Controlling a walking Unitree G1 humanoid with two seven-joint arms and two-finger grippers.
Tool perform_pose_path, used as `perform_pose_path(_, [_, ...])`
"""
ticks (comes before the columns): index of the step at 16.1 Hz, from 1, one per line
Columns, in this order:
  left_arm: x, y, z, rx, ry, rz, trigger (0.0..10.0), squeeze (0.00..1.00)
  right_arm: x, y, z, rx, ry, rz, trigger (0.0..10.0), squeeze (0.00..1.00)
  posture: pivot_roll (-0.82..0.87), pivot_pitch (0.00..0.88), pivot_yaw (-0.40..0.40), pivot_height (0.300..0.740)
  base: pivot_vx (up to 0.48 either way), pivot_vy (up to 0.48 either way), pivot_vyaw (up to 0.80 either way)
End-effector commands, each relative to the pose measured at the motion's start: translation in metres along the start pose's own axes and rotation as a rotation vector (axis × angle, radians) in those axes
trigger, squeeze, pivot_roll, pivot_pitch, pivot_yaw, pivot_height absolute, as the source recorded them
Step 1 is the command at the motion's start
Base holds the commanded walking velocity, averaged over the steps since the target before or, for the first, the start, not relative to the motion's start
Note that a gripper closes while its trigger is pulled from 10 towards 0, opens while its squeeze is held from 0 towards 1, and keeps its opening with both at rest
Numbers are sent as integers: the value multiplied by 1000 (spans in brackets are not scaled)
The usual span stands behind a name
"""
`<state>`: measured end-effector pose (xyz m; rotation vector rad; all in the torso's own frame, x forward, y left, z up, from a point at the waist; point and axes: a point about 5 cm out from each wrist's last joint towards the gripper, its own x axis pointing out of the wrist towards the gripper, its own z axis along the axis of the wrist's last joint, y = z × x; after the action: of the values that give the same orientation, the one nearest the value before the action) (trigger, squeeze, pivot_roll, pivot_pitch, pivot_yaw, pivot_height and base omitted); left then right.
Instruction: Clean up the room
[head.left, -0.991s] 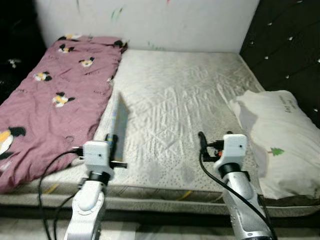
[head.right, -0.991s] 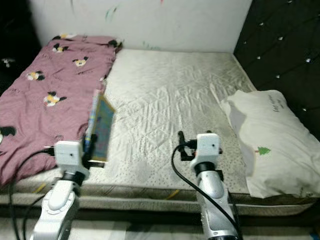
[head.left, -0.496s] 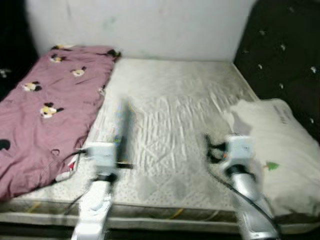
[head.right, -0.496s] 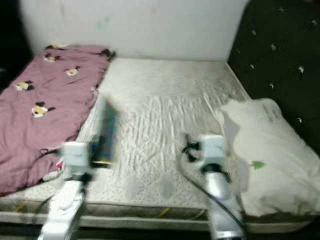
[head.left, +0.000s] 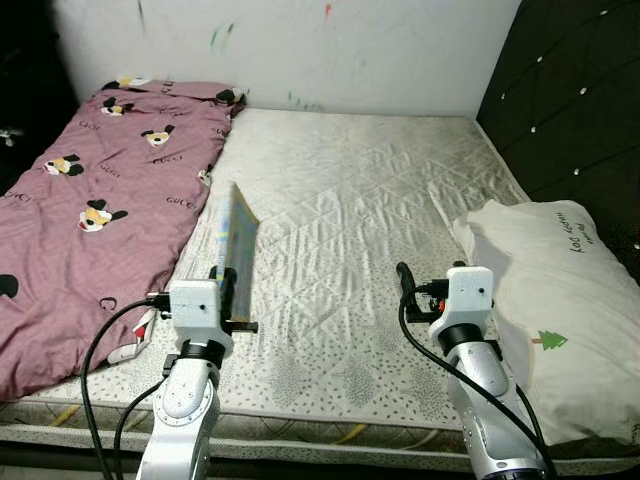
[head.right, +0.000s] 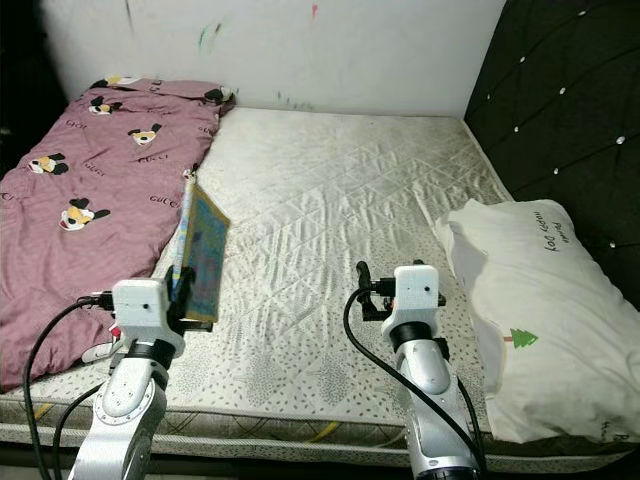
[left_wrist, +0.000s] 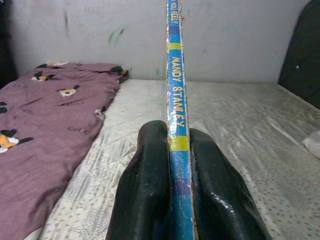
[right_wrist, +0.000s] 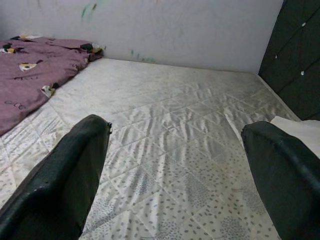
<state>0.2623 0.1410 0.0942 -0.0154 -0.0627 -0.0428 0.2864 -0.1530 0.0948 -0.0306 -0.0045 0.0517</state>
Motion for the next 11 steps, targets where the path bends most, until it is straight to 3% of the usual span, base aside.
perform_pose_path(1, [3,-2,7,8,-36,-5,10000,0,0,-2,1,-7,-3,-9,10000,0,-45,5,-15,740,0,-304,0])
perform_pose_path(3, [3,-2,7,5,-35,-7,10000,0,2,-3,2,-1,-4,-11,10000,0,-44,1,-19,740,0,-384,0])
perform_pose_path(6, [3,-3,7,-1,-34,-5,10000,0,2,-3,2,5,-6,-7,10000,0,-42,0,-20,740,0,-426,-469])
perform_pose_path(11, [2,-3,7,-4,-35,-6,10000,0,1,-4,1,-5,0,-1,10000,0,-42,0,-22,740,0,-313,0])
